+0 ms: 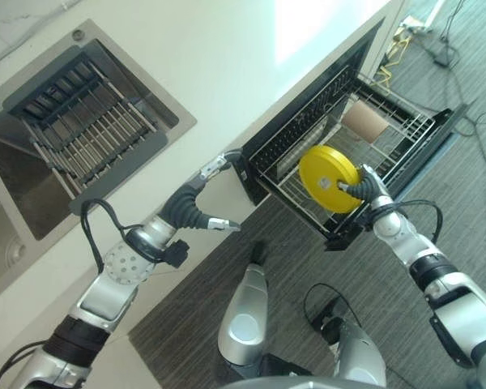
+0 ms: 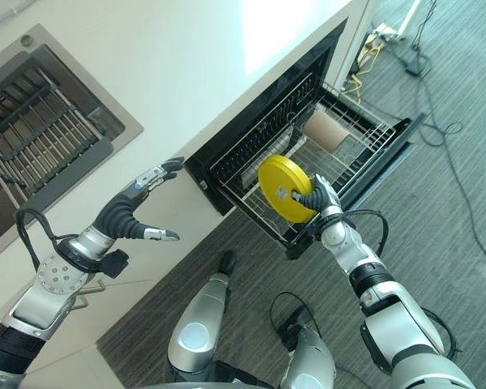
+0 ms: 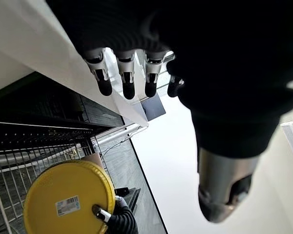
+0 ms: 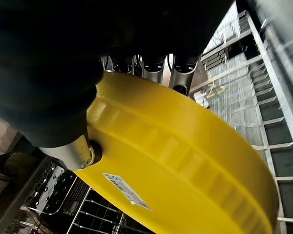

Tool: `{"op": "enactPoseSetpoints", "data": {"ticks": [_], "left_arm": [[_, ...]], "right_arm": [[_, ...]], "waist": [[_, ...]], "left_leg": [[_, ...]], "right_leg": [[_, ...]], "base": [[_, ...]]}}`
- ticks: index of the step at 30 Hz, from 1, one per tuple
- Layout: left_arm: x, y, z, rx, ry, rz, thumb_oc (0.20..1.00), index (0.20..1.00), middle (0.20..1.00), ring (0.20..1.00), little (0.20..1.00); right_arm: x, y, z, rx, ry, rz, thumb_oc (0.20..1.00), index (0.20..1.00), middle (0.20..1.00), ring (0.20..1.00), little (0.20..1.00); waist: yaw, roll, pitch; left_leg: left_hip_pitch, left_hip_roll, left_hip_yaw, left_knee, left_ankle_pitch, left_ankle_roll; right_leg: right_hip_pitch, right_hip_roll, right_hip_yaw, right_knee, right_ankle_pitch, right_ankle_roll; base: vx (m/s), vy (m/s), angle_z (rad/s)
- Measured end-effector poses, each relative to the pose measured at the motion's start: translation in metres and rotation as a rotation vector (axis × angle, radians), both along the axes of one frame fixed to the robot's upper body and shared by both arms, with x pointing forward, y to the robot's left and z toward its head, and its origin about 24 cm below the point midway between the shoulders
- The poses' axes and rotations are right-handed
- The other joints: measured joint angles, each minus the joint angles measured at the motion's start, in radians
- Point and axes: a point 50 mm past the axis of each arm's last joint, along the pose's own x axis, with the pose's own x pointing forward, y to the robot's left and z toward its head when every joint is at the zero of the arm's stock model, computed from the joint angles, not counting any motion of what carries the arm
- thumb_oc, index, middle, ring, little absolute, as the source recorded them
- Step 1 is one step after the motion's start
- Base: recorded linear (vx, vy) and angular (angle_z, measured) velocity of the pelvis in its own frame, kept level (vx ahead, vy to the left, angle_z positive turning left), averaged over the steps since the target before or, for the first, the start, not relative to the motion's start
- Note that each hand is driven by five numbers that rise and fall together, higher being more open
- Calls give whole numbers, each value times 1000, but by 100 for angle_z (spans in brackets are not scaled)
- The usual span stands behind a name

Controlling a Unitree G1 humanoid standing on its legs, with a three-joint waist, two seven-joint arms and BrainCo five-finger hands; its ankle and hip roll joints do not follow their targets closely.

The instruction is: Place the dishes in the dishwasher.

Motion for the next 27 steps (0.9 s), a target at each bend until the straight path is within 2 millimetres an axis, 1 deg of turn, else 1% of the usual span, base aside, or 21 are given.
{"op": "enactPoseSetpoints", "data": {"ticks": [2, 4, 5, 6, 9, 10, 13, 14, 16, 18, 20, 21, 23, 25, 26, 27], "left_arm": [[0, 0, 1, -8, -8, 10, 1000, 1000, 1000, 1000, 1000], [1, -3, 7, 9, -61, -3, 1000, 1000, 1000, 1000, 1000], [3, -5, 13, 4, -85, -6, 1000, 1000, 1000, 1000, 1000], [6, -7, 20, -7, -116, -5, 1000, 1000, 1000, 1000, 1000], [9, -9, 27, -22, -147, -6, 1000, 1000, 1000, 1000, 1000], [10, -10, 30, -31, -163, -2, 1000, 1000, 1000, 1000, 1000], [11, -10, 37, -42, -194, 1, 1000, 1000, 1000, 1000, 1000], [11, -10, 38, -50, -205, 4, 1000, 1000, 1000, 1000, 1000], [12, -11, 44, -54, -233, 0, 1000, 1000, 1000, 1000, 1000], [12, -13, 53, -63, -274, -7, 1000, 1000, 1000, 1000, 1000], [11, -13, 57, -51, -293, -15, 1000, 1000, 1000, 1000, 1000], [10, -13, 58, -45, -299, -20, 1000, 1000, 1000, 1000, 1000], [8, -14, 61, -47, -320, -30, 1000, 1000, 1000, 1000, 1000], [4, -17, 68, -46, -358, -47, 1000, 1000, 1000, 1000, 1000], [-1, -19, 72, -29, -385, -69, 1000, 1000, 1000, 1000, 1000], [-1, -18, 71, -30, -385, -67, 1000, 1000, 1000, 1000, 1000]], "right_arm": [[1, 1, 2, -1, -7, 5, 200, 200, 200, 200, 200], [7, 3, 15, -7, -34, 3, 200, 200, 200, 200, 200], [9, 4, 20, -10, -47, 3, 200, 200, 200, 200, 200], [13, 3, 31, -18, -75, 2, 200, 200, 200, 200, 200], [19, 1, 52, -37, -132, -2, 200, 200, 200, 200, 200], [21, -2, 64, -51, -162, -9, 200, 200, 200, 200, 200], [24, -9, 81, -69, -211, -45, 200, 200, 200, 200, 200], [26, -8, 88, -76, -239, -51, 200, 200, 200, 200, 200], [28, -6, 103, -120, -290, -51, 200, 200, 200, 200, 200], [31, -2, 127, -177, -367, -62, 200, 200, 200, 200, 200], [32, 3, 136, -226, -402, -54, 200, 200, 200, 200, 200], [32, 4, 138, -246, -414, -53, 200, 200, 200, 200, 200], [32, 8, 143, -346, -435, -35, 200, 200, 200, 200, 200], [33, 14, 143, -501, -431, -13, 200, 200, 200, 200, 200], [34, 18, 136, -614, -413, 16, 200, 200, 200, 200, 200], [34, 20, 132, -654, -406, 28, 200, 200, 200, 200, 200]], "waist": [[1, 0, 0], [0, -1, 0], [0, -2, 1], [0, -3, 1], [-2, -3, 1], [-2, -4, 1], [-2, -7, 1], [-1, -9, 1], [-1, -20, 0], [-1, -37, 0], [-3, -53, 0], [-3, -56, 0], [-3, -62, 0], [-1, -70, -1], [-1, -78, 0], [4, -80, -1]], "left_leg": [[-11, -7, 4, 8, -3, 7], [-32, -12, 22, 6, 1, 23], [-34, -13, 23, 6, 0, 25], [-38, -14, 22, 4, -1, 25], [-52, -14, 22, 7, -1, 25], [-65, -12, 22, 7, -2, 24], [-85, -13, 21, 12, -3, 25], [-95, -10, 21, 23, -16, 26], [-131, -9, 19, 58, -24, 26], [-174, -3, 19, 80, -29, 29], [-192, -2, 19, 93, -32, 30], [-197, -1, 19, 102, -37, 31], [-219, -1, 19, 128, -47, 31], [-252, -1, 14, 147, -49, 32], [-264, -2, 8, 146, -59, 25], [-268, -4, 9, 149, -49, 34]], "right_leg": [[-3, -3, 0, -16, 1, 1], [-19, -6, 3, -33, 9, 5], [-19, -6, 3, -37, 17, 10], [-19, -4, 2, -49, 19, 14], [-25, -1, 1, -66, 21, 16], [-39, 0, 1, -64, 21, 16], [-59, -1, -1, -60, 21, 15], [-71, -1, 3, -45, 20, 14], [-100, -3, 5, -26, 17, 10], [-145, -5, 7, 3, 11, 1], [-160, -7, 8, 8, 9, -1], [-164, -7, 9, 11, 3, -11], [-184, -12, 13, 26, 2, -9], [-212, -14, 17, 40, 1, -9], [-223, -14, 16, 41, -2, -7], [-228, -13, 20, 38, 11, -7]], "base": [[-144, 45, 0], [-133, 31, -4], [-131, 25, -4], [-126, 14, -2], [-95, -8, -2], [-72, -13, 0], [-59, -10, 0], [-76, -19, -3], [-80, -15, -4], [-78, -16, -3], [-69, -24, -1], [-59, -29, -4], [-61, -45, -4], [-30, -67, 2], [14, -76, -1], [-50, -30, -3]]}}
